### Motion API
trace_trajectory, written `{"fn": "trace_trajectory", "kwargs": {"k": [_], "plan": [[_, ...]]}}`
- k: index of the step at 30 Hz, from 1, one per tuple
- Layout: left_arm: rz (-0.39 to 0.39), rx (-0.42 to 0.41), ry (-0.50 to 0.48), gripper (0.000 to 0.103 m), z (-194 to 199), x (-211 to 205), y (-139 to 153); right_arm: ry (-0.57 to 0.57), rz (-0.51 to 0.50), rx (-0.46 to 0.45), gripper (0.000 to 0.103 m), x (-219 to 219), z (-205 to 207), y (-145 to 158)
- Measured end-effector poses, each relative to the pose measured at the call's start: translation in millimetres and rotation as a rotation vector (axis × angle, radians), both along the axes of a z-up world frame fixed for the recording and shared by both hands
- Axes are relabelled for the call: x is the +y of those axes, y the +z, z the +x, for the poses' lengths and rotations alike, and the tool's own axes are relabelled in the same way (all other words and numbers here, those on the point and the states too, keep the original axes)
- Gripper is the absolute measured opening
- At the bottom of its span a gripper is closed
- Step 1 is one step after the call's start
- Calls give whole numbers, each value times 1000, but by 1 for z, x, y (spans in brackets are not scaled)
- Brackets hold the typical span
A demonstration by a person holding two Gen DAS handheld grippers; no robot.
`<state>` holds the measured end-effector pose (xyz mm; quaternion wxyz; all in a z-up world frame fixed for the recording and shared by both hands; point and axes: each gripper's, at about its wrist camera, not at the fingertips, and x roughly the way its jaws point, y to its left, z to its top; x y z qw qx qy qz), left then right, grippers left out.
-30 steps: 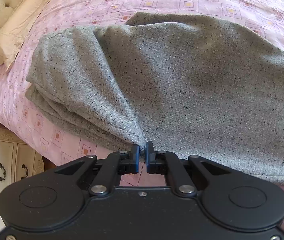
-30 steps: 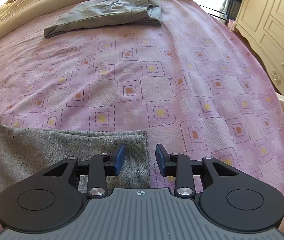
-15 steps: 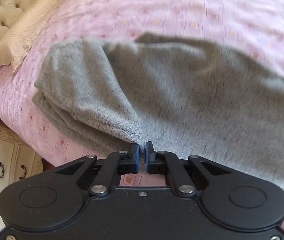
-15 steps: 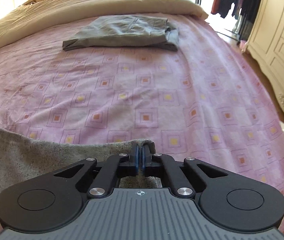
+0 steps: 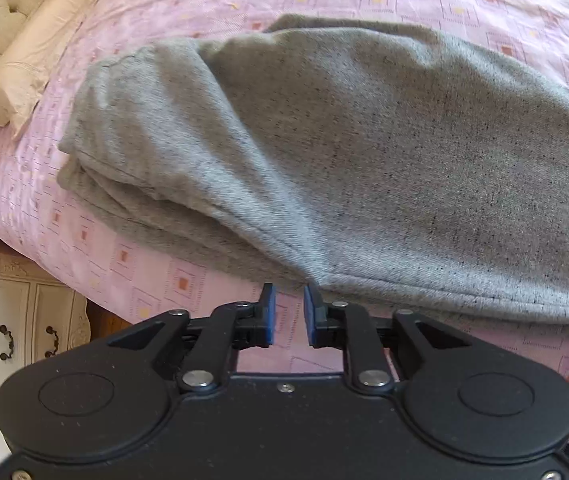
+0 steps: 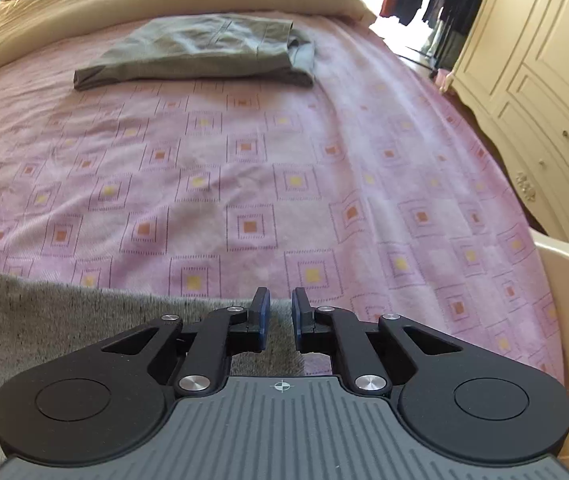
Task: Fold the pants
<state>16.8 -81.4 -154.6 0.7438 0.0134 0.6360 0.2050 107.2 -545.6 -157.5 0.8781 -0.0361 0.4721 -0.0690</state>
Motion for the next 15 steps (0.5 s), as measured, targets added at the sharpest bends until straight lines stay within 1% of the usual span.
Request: {"fn": "trace_trajectory", "kwargs": {"k": [1,2,4,7,9,11,15], "plan": [[5,-10,4,43,-4,4,5,-11,-4,-26,12,2,-2,6],[12,-25,8,47,-8,10,11,-18,-2,-51,12,5,-4,12],[34,-45,11,47,-13,21,22,-8,3,-86,12,16,-7,23],[69,-61,9,47,-14,45,31,56,14,-125,12,46,-14,38],[87,-69,2,49,-13,66,35,118,20,-139,12,76,-20,47],[110,-78,-9,56,-5,90,35,189,27,-150,12,112,-28,54],[136,-99,-38,57,7,150,29,325,49,-136,12,198,-45,60]]}}
